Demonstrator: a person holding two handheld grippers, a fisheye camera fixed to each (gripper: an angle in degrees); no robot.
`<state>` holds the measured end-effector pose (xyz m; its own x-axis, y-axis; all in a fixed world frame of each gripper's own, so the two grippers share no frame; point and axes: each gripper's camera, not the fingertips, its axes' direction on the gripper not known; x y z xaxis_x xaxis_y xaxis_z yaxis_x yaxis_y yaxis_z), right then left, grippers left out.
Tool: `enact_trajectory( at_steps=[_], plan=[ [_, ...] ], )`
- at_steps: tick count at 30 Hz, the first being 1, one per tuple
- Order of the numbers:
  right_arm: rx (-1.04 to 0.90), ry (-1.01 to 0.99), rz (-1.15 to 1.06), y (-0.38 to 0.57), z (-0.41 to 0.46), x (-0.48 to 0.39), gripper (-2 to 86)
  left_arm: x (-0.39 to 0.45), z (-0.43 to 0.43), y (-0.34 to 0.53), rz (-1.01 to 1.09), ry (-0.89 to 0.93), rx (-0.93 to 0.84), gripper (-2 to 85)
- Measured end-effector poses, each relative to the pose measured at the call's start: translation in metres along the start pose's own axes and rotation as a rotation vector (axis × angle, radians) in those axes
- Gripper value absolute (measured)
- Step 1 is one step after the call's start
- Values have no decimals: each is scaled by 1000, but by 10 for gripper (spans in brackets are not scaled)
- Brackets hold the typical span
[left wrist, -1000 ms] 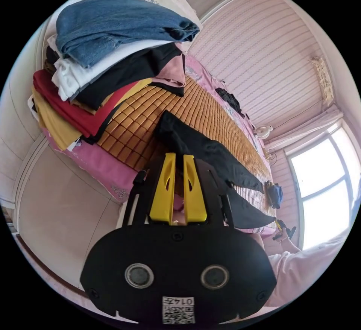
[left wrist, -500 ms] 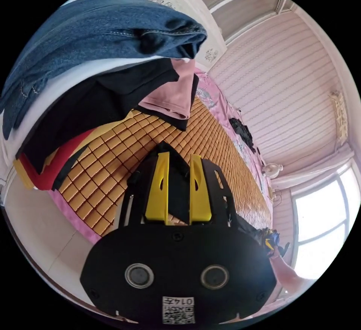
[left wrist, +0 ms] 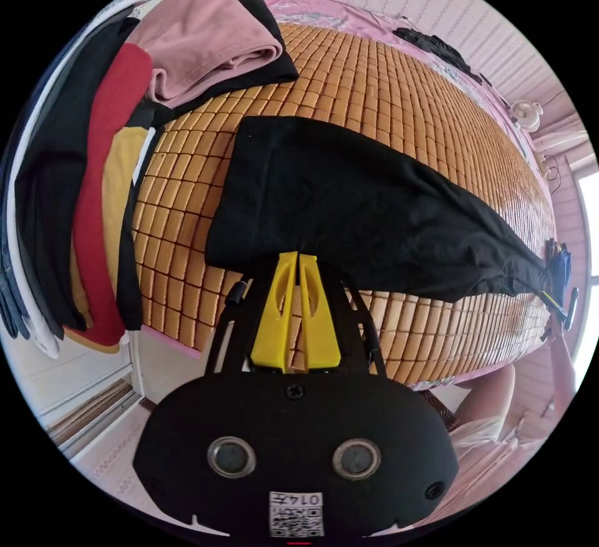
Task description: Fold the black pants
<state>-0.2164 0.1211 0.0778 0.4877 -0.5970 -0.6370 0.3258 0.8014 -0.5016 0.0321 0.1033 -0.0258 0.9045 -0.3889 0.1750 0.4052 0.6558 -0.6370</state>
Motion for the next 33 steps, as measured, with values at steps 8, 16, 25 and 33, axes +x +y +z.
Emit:
enact_trajectory(
  at_steps=[8,16,25,33],
  plan=[
    [-25,3,7,135,-24,-17,-4,2,-12,78,-57,120,35,-5],
    [307,-16,-116,163,-115,-102,10,79,-70,138,203,163,259,41],
    [259,-262,-712,138,-131,-316,120,307,-55,153,827,70,182,80],
    [274,-99,-705,144,-138,-325,7,394,-22,155,963,-75,103,52]
  ],
)
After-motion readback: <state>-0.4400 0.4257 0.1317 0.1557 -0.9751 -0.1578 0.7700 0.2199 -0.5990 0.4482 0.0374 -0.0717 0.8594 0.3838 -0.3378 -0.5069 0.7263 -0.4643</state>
